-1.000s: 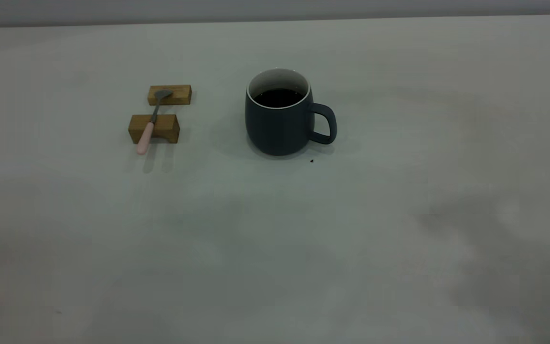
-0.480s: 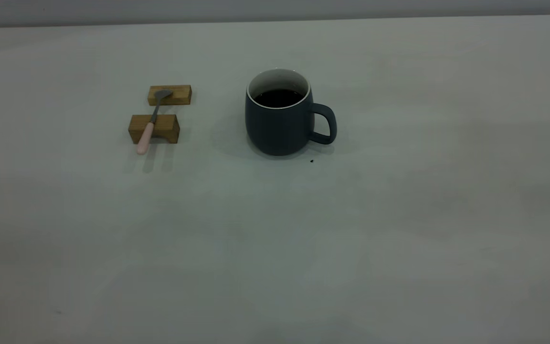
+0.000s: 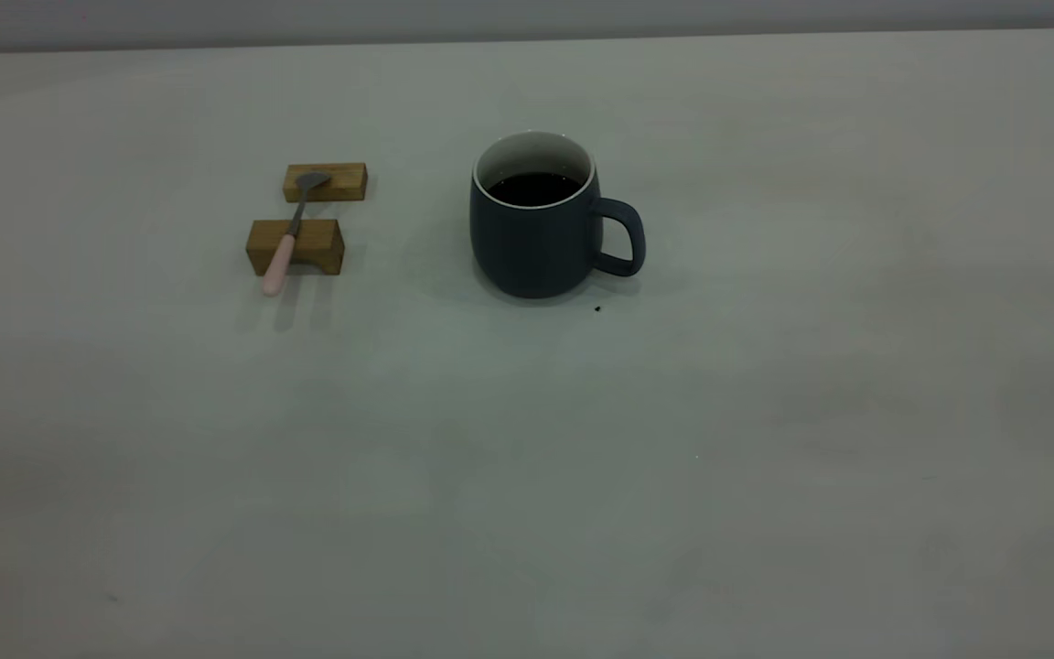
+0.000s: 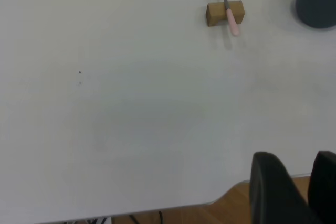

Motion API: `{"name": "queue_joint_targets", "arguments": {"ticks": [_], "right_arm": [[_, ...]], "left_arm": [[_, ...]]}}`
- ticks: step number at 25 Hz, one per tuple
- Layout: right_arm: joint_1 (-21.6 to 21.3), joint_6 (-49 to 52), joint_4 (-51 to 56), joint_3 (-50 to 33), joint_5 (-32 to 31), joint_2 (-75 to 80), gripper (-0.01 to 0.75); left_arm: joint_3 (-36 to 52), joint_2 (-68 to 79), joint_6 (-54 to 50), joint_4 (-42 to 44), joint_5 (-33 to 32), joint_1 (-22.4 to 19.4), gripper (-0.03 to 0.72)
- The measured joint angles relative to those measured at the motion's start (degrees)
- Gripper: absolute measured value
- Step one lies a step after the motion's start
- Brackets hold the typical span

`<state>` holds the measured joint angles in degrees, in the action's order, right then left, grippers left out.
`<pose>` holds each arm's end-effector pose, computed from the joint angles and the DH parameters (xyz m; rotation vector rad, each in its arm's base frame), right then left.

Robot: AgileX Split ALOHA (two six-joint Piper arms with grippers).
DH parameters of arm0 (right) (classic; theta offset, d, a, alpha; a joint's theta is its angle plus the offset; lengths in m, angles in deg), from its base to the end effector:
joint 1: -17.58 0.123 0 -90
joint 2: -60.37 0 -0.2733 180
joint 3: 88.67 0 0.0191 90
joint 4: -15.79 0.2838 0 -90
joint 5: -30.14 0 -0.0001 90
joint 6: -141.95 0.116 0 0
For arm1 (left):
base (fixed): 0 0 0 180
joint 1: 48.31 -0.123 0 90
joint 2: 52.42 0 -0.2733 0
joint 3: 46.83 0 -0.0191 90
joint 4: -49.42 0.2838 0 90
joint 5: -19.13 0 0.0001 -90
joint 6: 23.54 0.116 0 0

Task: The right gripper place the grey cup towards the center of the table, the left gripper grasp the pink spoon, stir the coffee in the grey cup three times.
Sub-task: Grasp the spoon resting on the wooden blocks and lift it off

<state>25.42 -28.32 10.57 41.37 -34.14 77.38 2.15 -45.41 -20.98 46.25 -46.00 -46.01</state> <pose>0.0799 0.0014 0.2554 0.0350 2.2863 0.0452 0.0522 -0.0079 0.2710 0.0949 2.1111 -0.0642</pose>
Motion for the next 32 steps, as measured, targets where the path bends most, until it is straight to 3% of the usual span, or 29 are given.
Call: {"name": "queue_joint_targets", "arguments": {"ticks": [4,32], "right_arm": [[-0.08,0.07,-0.17,0.00,-0.62,-7.36,0.543],[-0.08,0.07,-0.29,0.00,-0.79,-7.72,0.543]], "left_arm": [[0.00,0.00,0.00,0.00,0.00,0.00,0.244],[0.00,0.00,-1.29,-0.09,0.00,0.00,0.244]]}}
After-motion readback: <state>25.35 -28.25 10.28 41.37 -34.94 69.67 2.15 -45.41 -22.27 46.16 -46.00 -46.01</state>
